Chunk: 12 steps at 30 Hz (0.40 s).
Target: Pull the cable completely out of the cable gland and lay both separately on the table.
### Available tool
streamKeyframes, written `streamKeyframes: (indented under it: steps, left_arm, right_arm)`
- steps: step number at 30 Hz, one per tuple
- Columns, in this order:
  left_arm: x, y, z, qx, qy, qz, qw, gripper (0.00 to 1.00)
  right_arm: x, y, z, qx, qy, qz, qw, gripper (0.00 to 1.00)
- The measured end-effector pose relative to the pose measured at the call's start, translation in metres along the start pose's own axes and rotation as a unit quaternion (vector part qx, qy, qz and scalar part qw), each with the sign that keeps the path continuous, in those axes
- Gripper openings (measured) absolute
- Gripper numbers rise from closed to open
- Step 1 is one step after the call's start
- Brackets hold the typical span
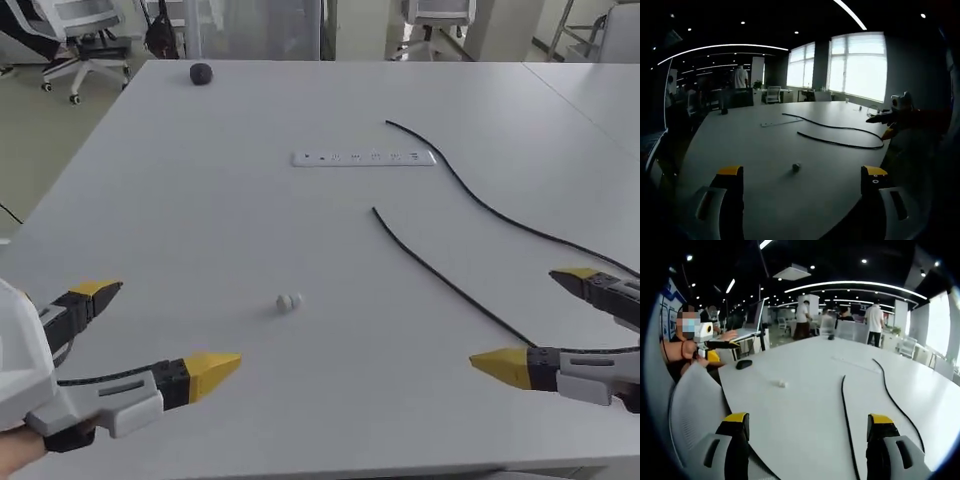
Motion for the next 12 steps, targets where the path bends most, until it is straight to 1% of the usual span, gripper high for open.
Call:
streamKeyframes:
  steps: [2,3,7,9,11,12]
  left_arm:
    - [0.0016,0.0046,0.0016,-0.006,0.005,0.006,1.0,0.98]
    - [-0.0022,0.0066,0.0035,-0.011,-0.012,0.005,0.9999,0.98]
    - [-0.0039,0.009,0.0053,-0.013,-0.013,-0.002,0.9998,0.98]
    - [-0.0045,0.0101,0.0059,-0.013,-0.013,-0.001,0.9998,0.98]
    - [-0.0074,0.0107,0.0067,-0.013,-0.023,-0.002,0.9996,0.98]
    - [-0.0079,0.0111,0.0068,-0.013,-0.024,-0.004,0.9996,0.97]
  right_arm:
    - [-0.0003,0.0022,0.0007,-0.002,-0.001,0.005,1.0,0.99]
    - [-0.001,0.003,0.0007,-0.004,-0.002,0.005,1.0,0.99]
    - [-0.0055,0.0044,-0.0001,-0.008,-0.009,0.001,0.9999,0.99]
    - [-0.0086,0.0041,-0.0004,-0.006,-0.016,0.0,0.9998,0.99]
    - [-0.008,0.0044,-0.0011,-0.005,-0.016,0.0,0.9999,0.99]
    - [-0.0074,0.0045,-0.0014,-0.006,-0.016,0.0,0.9999,0.99]
Point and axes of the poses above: the centre of the closed fingertips' face, and the gripper's own axes: z roughly forward along the fingers, y roughly to its right, x roughly out of its top, the point moved 4 cm from there along -z, roughly backward along the fingers, and after that the axes turned 4 degrees about -x, right-handed, at the moved point
